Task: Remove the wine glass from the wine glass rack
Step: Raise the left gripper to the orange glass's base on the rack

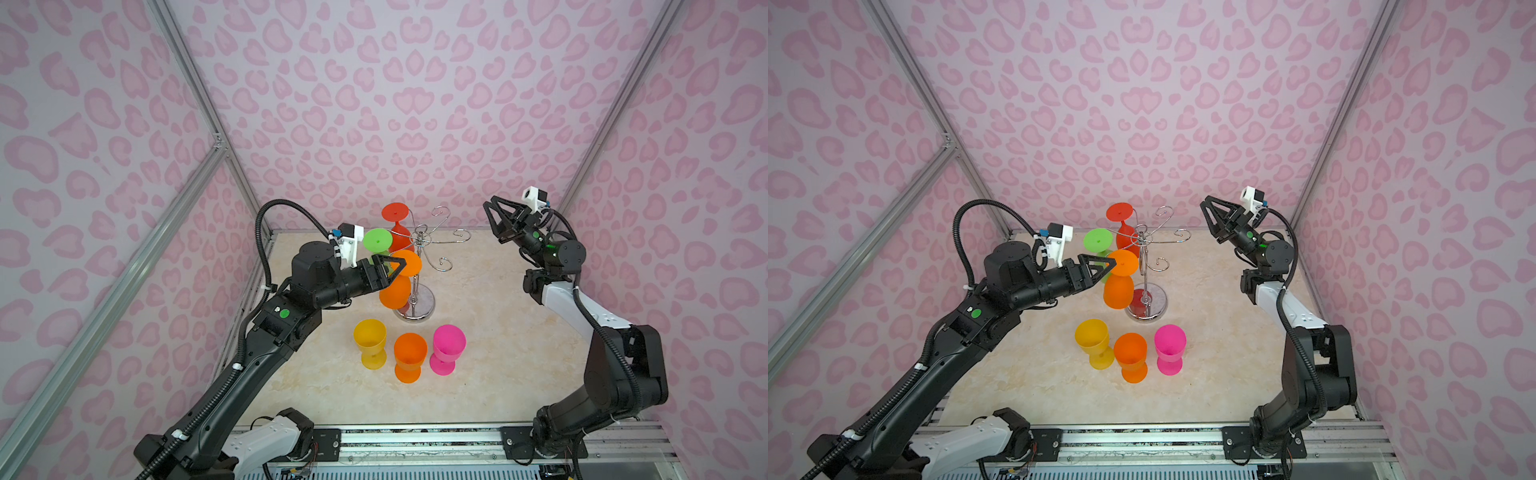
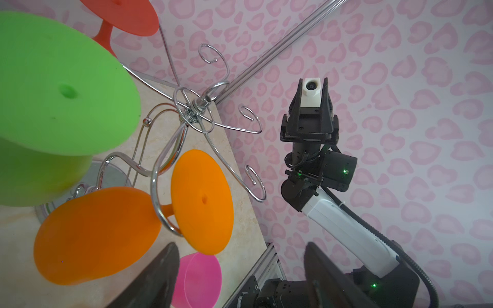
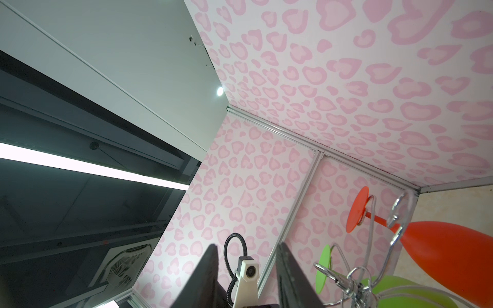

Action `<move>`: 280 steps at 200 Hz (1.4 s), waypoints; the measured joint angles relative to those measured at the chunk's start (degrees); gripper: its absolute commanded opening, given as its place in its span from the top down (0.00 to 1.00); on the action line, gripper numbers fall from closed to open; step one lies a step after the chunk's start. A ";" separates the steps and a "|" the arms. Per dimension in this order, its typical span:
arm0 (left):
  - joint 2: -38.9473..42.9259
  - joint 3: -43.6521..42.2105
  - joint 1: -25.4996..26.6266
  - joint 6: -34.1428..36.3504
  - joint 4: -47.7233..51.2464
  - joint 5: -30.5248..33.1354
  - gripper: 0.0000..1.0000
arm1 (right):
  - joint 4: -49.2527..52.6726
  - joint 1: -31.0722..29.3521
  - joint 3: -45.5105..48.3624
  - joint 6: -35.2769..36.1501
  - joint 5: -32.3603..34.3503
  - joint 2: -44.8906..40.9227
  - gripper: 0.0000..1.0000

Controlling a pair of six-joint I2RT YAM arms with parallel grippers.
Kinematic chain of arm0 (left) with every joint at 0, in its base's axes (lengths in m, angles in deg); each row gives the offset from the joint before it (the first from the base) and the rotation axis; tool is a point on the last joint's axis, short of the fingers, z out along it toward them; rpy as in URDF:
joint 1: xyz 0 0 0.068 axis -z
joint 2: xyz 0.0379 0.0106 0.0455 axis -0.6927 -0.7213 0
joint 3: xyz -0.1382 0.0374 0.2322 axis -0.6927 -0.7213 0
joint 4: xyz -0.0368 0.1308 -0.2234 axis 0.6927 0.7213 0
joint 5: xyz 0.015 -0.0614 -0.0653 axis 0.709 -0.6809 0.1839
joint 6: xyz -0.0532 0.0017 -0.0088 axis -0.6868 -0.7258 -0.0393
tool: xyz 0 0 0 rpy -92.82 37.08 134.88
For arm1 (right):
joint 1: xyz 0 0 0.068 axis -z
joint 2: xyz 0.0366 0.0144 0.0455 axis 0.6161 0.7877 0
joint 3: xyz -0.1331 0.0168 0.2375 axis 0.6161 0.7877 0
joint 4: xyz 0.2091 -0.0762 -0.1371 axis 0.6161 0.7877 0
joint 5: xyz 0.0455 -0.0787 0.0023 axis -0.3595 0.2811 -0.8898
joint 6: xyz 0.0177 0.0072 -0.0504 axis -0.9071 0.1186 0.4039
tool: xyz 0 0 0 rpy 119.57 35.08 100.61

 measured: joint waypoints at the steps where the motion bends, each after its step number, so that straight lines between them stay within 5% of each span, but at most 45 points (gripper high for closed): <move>1: -0.07 0.02 0.00 0.00 -0.09 -0.04 0.25 | -0.02 0.00 0.02 0.00 0.00 0.00 0.63; 280: -4.11 0.61 -0.37 -6.99 -2.14 -2.25 0.48 | -6.54 2.64 2.60 -4.74 -0.26 0.26 0.63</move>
